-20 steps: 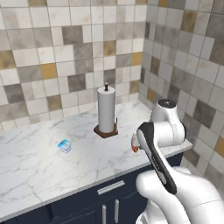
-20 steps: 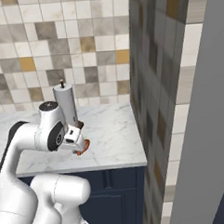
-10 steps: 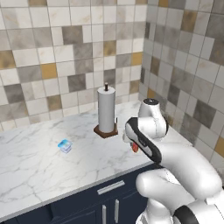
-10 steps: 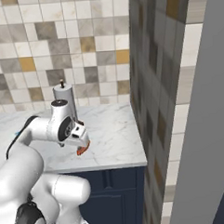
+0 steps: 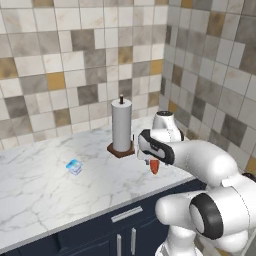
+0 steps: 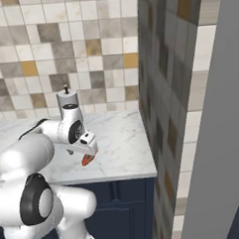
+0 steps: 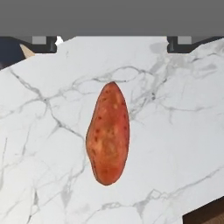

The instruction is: Place the tomato and sweet potato inside the fridge drawer. Close the drawer after placing the vegetables.

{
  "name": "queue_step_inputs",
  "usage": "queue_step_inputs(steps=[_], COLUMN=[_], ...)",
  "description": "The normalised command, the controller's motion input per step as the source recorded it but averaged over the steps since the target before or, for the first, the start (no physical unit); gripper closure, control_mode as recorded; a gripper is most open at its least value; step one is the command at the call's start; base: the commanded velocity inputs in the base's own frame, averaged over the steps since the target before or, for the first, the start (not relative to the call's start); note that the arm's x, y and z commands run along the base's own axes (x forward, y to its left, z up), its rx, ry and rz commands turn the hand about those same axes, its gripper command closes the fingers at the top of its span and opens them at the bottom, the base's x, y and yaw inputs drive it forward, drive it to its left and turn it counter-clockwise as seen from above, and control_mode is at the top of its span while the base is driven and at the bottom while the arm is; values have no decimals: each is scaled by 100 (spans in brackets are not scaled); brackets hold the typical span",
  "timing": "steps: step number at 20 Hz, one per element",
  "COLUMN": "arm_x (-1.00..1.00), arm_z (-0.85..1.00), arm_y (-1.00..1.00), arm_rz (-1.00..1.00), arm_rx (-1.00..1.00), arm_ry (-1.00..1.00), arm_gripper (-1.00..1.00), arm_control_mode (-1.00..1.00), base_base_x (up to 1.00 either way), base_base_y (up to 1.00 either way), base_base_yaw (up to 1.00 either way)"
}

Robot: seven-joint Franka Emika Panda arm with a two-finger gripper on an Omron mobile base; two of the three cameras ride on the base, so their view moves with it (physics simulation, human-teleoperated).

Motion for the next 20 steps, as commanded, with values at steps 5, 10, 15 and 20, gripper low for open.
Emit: queue_step_inputs(steps=[5,10,15,20], arm_x=[14,13,28,29], arm_z=[-19,-38,-31,-23], arm_y=[-1,0,0,0], arm_rz=[-9,-6,-3,-3], arm_rx=[0,0,0,0], arm_ry=[0,0,1,1], arm_gripper=[-100,-100,-100,-100], arm_control_mode=[-100,-100,-100,-100], base_base_x=[0,0,0,0], base_base_y=[0,0,0,0], base_base_yaw=[0,0,0,0])
